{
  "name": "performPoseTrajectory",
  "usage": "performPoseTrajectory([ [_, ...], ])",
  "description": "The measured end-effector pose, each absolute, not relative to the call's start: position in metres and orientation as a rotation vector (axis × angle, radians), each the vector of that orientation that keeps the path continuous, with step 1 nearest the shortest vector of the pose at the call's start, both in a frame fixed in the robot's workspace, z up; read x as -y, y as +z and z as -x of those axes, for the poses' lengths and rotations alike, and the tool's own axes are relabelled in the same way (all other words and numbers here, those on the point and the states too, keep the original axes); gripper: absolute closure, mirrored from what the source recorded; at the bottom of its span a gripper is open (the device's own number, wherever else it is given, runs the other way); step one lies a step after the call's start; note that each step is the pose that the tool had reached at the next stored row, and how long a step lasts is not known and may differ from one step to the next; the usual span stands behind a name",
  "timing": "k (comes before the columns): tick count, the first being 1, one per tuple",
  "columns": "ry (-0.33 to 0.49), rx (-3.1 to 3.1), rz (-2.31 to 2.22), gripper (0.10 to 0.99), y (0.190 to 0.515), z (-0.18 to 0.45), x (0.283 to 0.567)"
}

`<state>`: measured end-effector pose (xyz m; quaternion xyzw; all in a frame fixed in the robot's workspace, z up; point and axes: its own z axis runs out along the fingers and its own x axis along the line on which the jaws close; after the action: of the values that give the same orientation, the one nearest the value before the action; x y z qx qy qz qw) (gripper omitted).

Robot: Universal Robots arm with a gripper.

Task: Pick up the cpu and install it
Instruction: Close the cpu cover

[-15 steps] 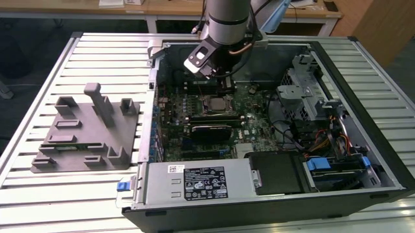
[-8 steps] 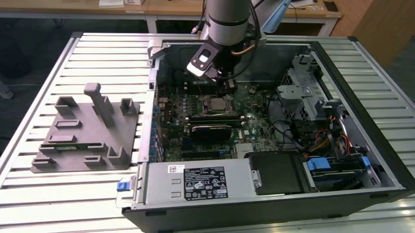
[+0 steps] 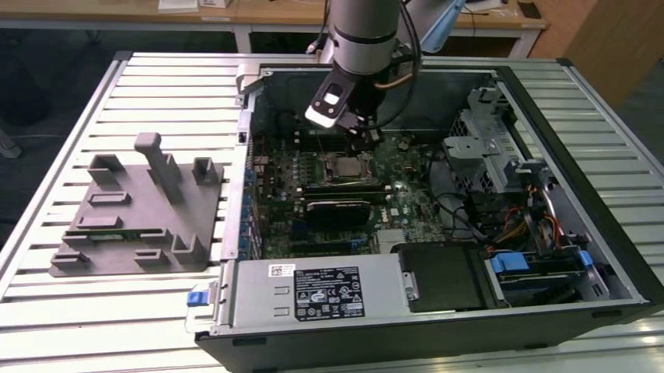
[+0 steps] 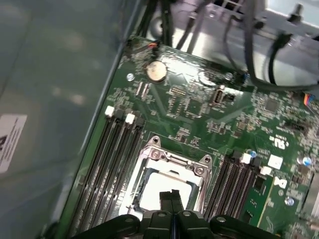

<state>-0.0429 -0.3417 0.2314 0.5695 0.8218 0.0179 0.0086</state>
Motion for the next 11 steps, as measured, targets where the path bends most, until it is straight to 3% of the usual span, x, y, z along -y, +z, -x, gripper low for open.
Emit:
performPoseTrajectory([
  [11, 0.052, -2.735, -1.513, 0.98, 0.2273, 0.0429, 0.3417],
])
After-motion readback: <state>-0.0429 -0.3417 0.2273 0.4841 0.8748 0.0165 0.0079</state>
